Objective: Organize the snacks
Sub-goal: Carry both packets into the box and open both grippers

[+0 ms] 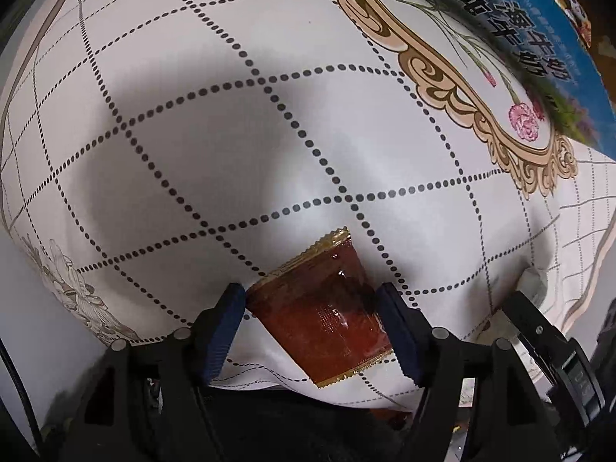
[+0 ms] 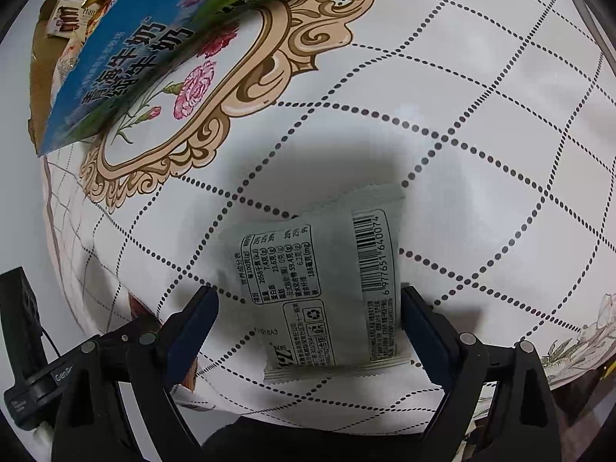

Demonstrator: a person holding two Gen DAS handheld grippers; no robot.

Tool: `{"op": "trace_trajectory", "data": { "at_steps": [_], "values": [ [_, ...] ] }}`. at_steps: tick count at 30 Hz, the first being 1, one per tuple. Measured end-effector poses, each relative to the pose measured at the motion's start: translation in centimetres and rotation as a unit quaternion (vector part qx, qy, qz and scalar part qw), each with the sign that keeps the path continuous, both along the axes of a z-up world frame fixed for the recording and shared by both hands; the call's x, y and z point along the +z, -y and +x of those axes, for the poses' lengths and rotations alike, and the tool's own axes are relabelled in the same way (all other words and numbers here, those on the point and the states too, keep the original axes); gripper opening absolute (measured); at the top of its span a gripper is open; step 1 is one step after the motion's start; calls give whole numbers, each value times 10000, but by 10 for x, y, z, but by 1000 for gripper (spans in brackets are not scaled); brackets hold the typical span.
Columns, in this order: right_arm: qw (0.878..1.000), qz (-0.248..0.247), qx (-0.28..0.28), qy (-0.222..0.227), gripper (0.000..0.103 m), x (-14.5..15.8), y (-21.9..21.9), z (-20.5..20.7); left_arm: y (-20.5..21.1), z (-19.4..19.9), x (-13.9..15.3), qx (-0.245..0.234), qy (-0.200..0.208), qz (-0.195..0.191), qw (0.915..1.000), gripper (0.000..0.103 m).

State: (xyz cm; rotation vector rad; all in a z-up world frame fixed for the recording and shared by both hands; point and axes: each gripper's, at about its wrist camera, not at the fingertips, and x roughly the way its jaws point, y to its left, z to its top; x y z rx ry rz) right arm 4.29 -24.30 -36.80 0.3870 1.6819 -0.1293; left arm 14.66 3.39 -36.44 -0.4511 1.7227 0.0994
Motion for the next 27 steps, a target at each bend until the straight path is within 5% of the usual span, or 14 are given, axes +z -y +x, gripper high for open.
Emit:
{"op": "trace_trajectory", "data": {
  "at_steps": [3,5,6,15,27],
  "values": [
    [9999,-91,71,116,95,2,-4,-4,7,-2,-2,-14,169,76,9998,65],
    [9993,-287,170,161,86,6,-8,-8,8,-13,4,-121,317,145,9993,59],
    [9989,-356,204,215,73,10,-10,-12,27,-14,8,-159,387,191,9989,58],
    [9970,-368,418,533,68,33,-18,-21,44,-13,39,-552,1008,362,9927,54],
    [9920,4,219,1246,68,93,-12,-8,67,17,127,-1079,2262,616,9661,54]
  ]
}}
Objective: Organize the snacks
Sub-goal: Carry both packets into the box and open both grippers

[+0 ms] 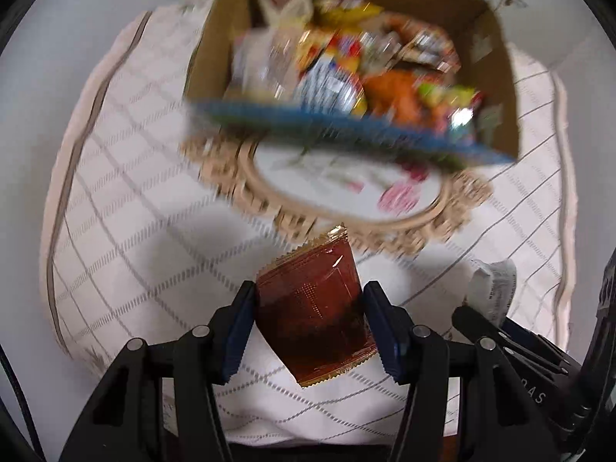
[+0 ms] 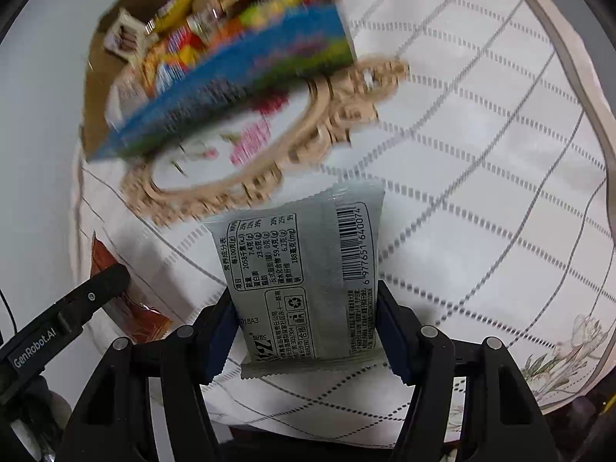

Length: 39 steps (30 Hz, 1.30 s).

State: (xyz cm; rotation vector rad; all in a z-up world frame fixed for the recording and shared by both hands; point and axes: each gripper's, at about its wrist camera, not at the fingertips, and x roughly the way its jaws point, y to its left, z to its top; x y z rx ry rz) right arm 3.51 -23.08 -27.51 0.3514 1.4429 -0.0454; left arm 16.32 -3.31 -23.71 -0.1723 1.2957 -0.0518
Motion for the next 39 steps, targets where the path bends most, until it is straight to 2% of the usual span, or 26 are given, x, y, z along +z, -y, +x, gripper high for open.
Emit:
{"op": "trace_trajectory", "data": {
  "at_steps": [4,9,13,19,25,27,29,32,34,39],
  "values": [
    [9989,64,66,461,68,43,-1,29,-7,40,41,-128,376,-182,9990,54],
    [9952,47,243,950,68,89,-5,86,-6,99,89,-296,825,-231,9959,54],
    [9917,-257,398,1195,68,107,-12,145,2,161,104,-462,985,-78,9940,54],
    [9911,-605,446,1099,68,96,-12,225,15,251,88,-672,678,-29,9954,54],
    [9903,-965,528,855,68,69,-9,271,27,296,55,-892,303,103,9955,57],
    [9914,-1028,436,678,70,56,-4,282,28,303,45,-952,192,67,9953,58],
    [9913,-1030,485,658,78,52,-4,287,28,305,39,-965,180,234,9949,58],
    [9905,-1060,575,666,85,50,-9,289,20,307,28,-893,56,212,9958,63],
    [9901,-1065,611,683,90,49,-13,289,13,307,24,-832,19,209,9963,75],
    [9895,-1102,623,703,95,49,-23,281,4,297,25,-764,36,191,9969,81]
  ]
}}
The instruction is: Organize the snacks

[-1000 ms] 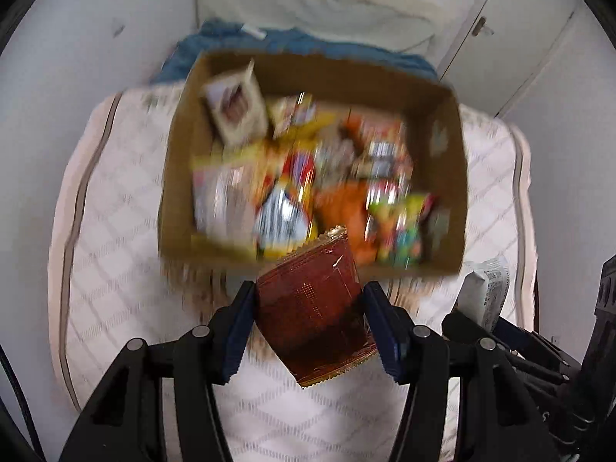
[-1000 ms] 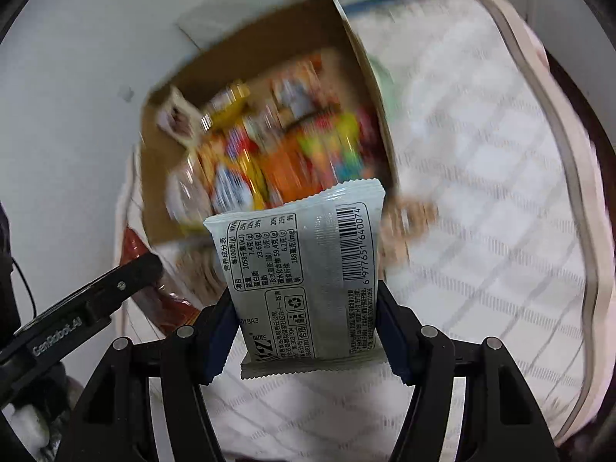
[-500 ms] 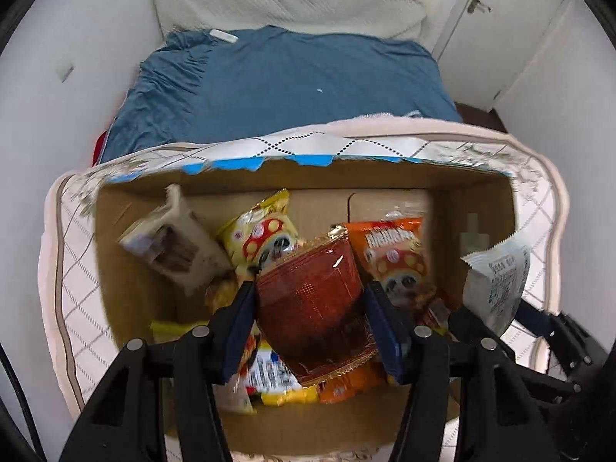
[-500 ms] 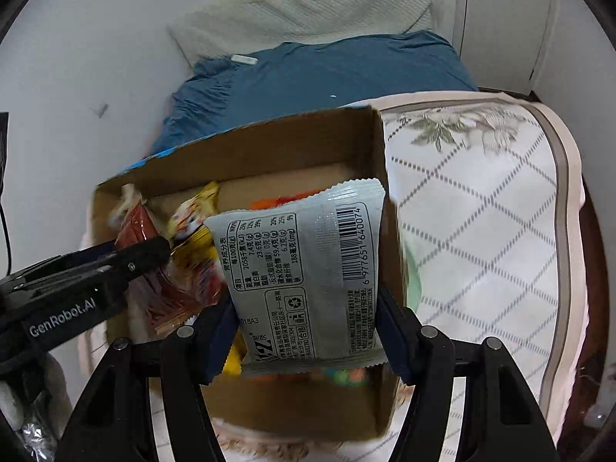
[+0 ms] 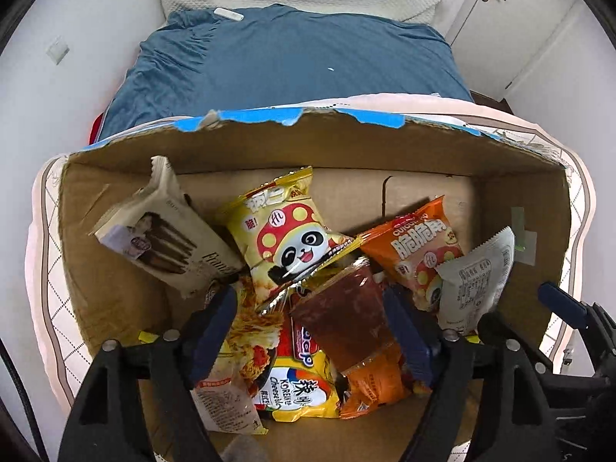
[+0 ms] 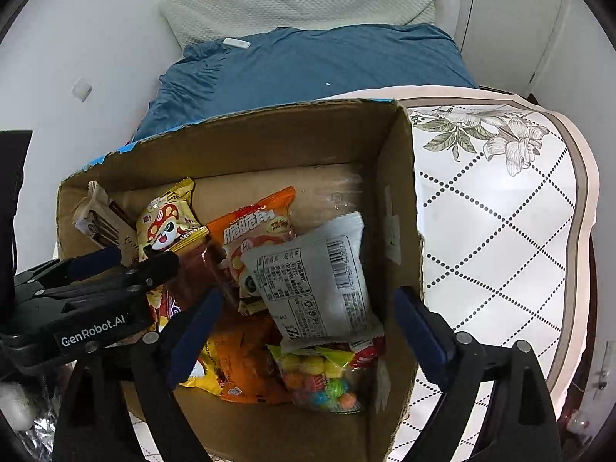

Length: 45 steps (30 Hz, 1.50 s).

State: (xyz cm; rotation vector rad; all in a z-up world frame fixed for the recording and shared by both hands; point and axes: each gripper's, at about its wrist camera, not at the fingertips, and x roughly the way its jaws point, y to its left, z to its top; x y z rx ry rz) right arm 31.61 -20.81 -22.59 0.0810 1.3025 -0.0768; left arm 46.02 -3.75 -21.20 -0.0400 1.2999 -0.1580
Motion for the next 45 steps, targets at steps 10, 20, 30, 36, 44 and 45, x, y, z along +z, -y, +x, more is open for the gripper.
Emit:
{"op": "trace_trajectory", "data": {
  "at_steps": [10,20,30,36,44,45],
  "values": [
    [9989,-375,65,267,99,21,-14,-37,-15,-44,37,40,655,166,9977,88],
    [9968,-521,-59,602,99,52,-14,-83,-25,-101,81,223,1235,269,9917,88],
    [9944,-443,-117,954,99,94,-15,-132,-30,-154,111,304,1606,292,9861,88],
    [9913,-413,-95,1244,99,125,-23,-173,-33,-199,134,398,1918,345,9800,88],
    [9835,-363,-6,1772,99,179,-34,-241,-41,-271,168,538,2235,287,9728,89],
    [9822,-383,23,1836,99,185,-37,-251,-41,-280,173,537,2272,310,9719,89]
  ]
}}
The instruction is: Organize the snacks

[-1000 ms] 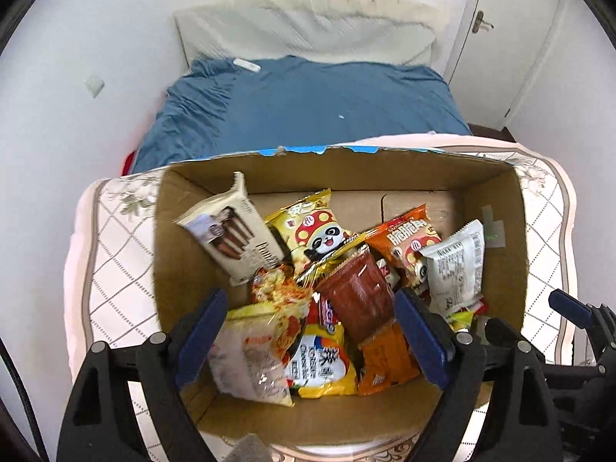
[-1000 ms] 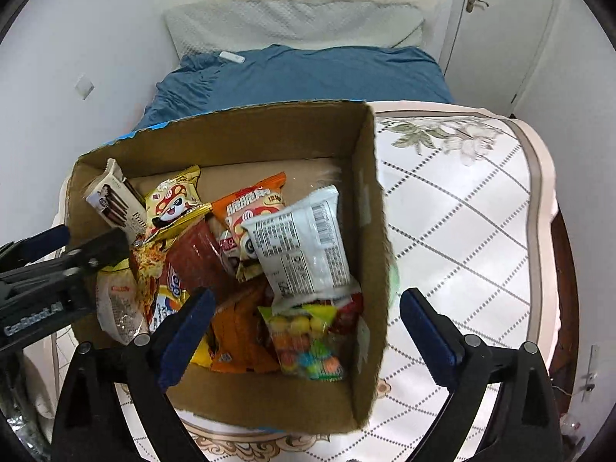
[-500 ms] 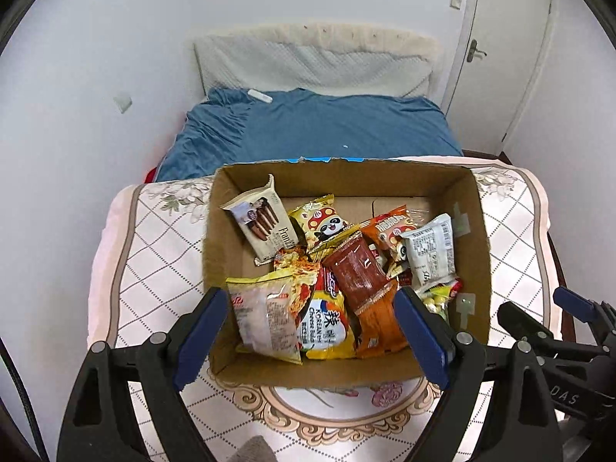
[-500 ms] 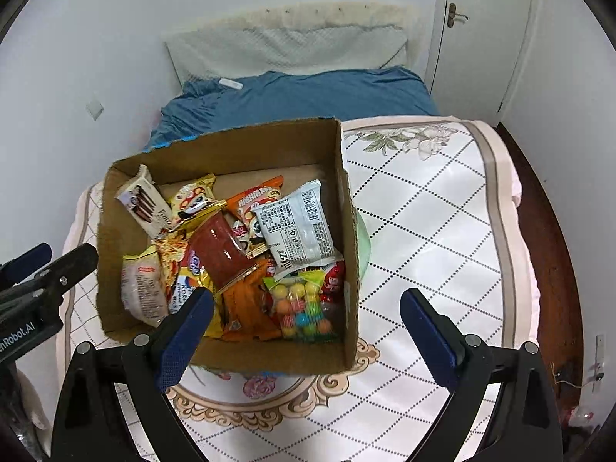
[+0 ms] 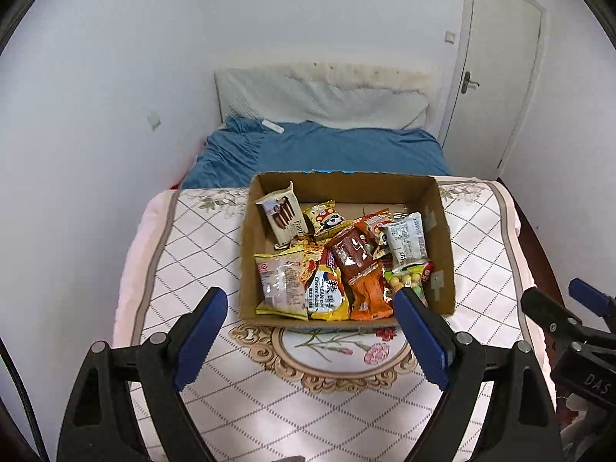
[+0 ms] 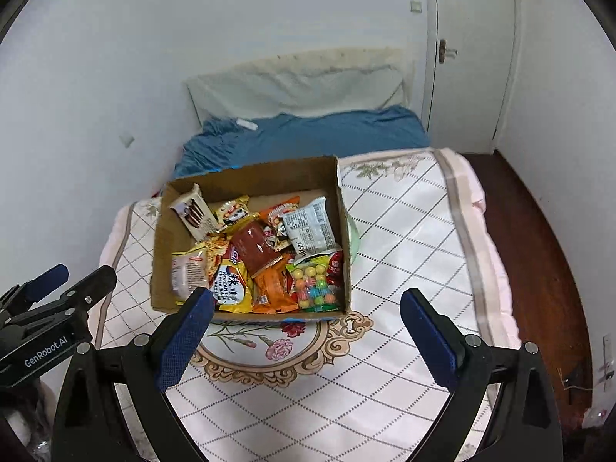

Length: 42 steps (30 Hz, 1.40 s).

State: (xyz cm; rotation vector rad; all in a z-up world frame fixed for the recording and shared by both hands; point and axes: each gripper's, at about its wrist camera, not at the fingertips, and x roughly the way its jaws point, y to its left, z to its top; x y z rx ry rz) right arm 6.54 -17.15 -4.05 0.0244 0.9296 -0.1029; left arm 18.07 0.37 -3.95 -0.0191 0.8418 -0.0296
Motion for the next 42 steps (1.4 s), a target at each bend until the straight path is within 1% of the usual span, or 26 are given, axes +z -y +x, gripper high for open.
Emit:
{"op": "trace_trajectory", "data": {
  "at_steps": [7,12,19,24,25,26,27,28,35,42],
  "values": [
    [9993,-57,221,293,99,35,-14,-52,-5,-48,32,83,324,81,9994,89],
    [9983,-62,328,482,99,58,-20,-79,-11,-77,53,125,535,65,9985,88],
    [9969,-4,481,624,99,80,-27,-106,-9,-101,66,74,678,-25,9977,89],
    [9961,-164,411,764,101,81,-26,-105,-8,-104,63,81,662,5,9978,89],
    [9960,-204,391,783,103,80,-25,-103,-8,-103,61,77,643,-17,9979,90],
    [9957,-232,378,813,103,78,-24,-101,-7,-101,60,84,629,-36,9980,93],
    [9955,-259,347,838,103,77,-23,-99,-7,-99,58,102,636,-29,9979,102],
    [9954,-306,305,855,103,75,-21,-96,-7,-97,56,126,658,14,9978,103],
    [9954,-392,95,864,103,64,-10,-74,-5,-79,44,216,683,108,9974,103],
    [9960,-376,61,810,103,57,-7,-58,-4,-66,35,249,672,141,9973,103]
  ]
}}
